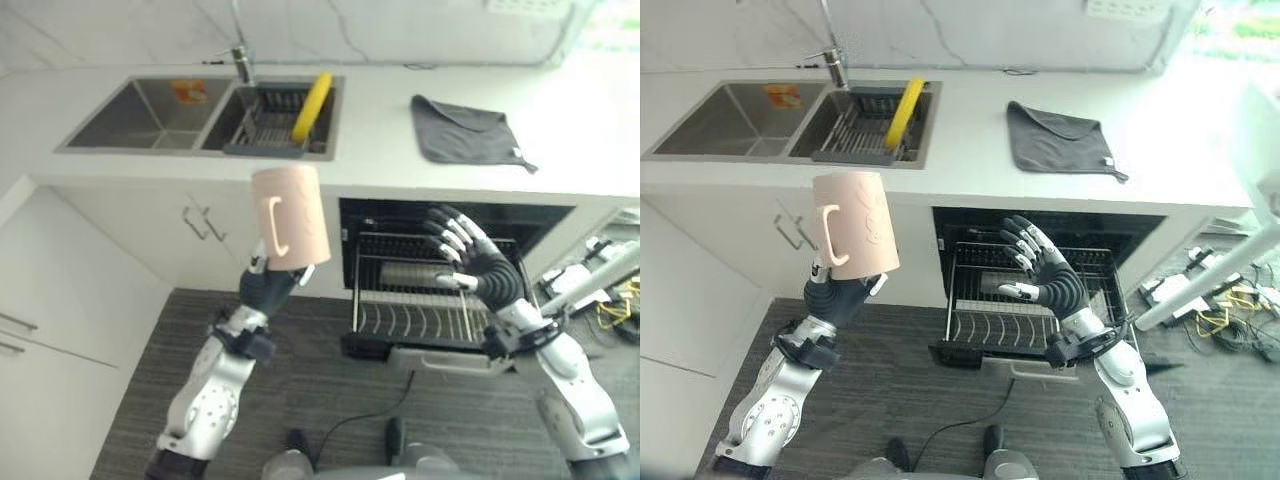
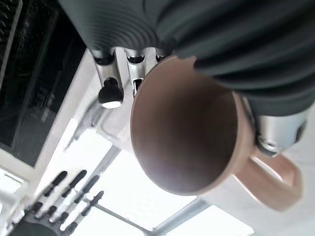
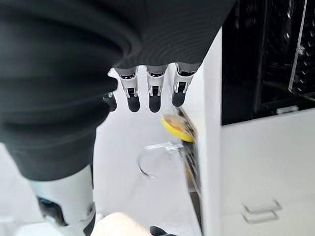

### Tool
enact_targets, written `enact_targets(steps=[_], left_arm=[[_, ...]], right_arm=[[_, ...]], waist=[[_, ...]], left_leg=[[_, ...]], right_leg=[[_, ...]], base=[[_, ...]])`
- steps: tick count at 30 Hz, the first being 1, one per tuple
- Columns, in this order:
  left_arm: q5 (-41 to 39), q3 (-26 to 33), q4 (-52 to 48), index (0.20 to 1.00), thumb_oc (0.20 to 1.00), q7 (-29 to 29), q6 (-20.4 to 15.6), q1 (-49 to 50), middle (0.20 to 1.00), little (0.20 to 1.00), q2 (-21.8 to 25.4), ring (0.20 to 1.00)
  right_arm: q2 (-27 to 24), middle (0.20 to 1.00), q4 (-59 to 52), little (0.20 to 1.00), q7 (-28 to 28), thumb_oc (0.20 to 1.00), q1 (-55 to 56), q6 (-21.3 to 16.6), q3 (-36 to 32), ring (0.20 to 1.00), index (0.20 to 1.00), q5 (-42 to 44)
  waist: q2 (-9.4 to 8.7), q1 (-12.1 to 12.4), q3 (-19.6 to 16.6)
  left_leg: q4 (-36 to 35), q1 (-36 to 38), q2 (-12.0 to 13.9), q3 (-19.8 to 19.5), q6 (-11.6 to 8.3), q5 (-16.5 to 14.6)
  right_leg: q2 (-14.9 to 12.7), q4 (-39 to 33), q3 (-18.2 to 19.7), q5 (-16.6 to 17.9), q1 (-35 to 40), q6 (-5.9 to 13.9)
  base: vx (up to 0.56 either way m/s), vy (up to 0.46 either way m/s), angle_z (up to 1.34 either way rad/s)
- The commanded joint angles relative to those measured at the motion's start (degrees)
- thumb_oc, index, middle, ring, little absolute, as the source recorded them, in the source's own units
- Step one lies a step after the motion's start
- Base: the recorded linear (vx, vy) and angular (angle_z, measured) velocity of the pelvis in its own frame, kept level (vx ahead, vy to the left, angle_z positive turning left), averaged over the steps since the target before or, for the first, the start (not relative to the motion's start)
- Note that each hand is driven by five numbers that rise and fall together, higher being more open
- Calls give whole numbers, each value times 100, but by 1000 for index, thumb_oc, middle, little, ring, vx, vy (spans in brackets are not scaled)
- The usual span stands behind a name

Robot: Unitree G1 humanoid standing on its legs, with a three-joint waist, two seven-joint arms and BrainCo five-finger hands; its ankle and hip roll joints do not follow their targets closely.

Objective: Place the dishes in the dishwasher.

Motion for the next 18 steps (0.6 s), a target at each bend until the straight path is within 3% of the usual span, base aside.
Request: enact_targets(steps=[1, 5, 11, 13, 16, 17, 18], left_arm=[[55, -14, -383, 200, 200, -63, -350, -228, 200, 200, 170, 200], [49, -18, -379, 200, 200, 25, -239, -302, 200, 200, 201, 200], [219, -23, -497, 200, 200, 322, -473, -144, 200, 200, 214, 200], [335, -14, -543, 200, 200, 284, -680, -27, 200, 200, 186, 200], [331, 77, -698, 200, 200, 236, -691, 67, 200, 200, 84, 200], [380, 78, -684, 200, 200, 173, -691, 2, 200, 200, 18, 200], [353, 50, -610, 200, 200, 109, -732, -57, 200, 200, 24, 200]], right_arm=[[209, 1000, -453, 1000, -157, 1000, 98, -481, 71, 1000, 1000, 0], [247, 1000, -512, 1000, -318, 1000, 92, -389, 115, 1000, 1000, -59], [155, 1000, -464, 1000, -277, 1000, -297, -52, 277, 1000, 1000, 109], [19, 1000, -363, 1000, -187, 1000, -493, 52, 282, 1000, 1000, 229], [-148, 1000, -322, 1000, -152, 1000, -539, 144, 236, 1000, 1000, 329], [-140, 1000, -286, 1000, -206, 1000, -566, 92, 256, 1000, 1000, 341], [-78, 1000, -165, 1000, -175, 1000, -604, -52, 321, 1000, 1000, 293]], waist=[[-70, 56, -390], [-73, 14, -444], [7, 118, -464], [-23, 253, -325], [-162, 433, -174], [-217, 464, -124], [-188, 403, -115]], left_leg=[[45, -239, 150, -5, -148, 178], [45, -170, 204, 123, -161, 143], [45, -104, 503, 186, -328, 299], [1195, -457, 302, -121, -282, 336], [2721, -1392, -600, -626, -78, 34], [2528, -1536, -924, -356, 114, -227], [1676, -1027, -970, -13, 319, -445]], right_leg=[[-1107, 100, -90, 95, 89, 951], [-1136, 160, -211, 56, 83, 972], [-724, -2, -21, -56, 62, 659], [-521, -2, 348, -93, 34, 450], [-515, -2, 490, -52, 67, 321], [-536, -2, 434, -16, 113, 380], [-508, 29, 470, 25, 72, 459]], base=[[39, 57, -22], [10, -46, -9], [-6, -190, -3], [-25, -136, -34], [-13, -2, -78], [38, 205, -34], [81, 284, -24]])
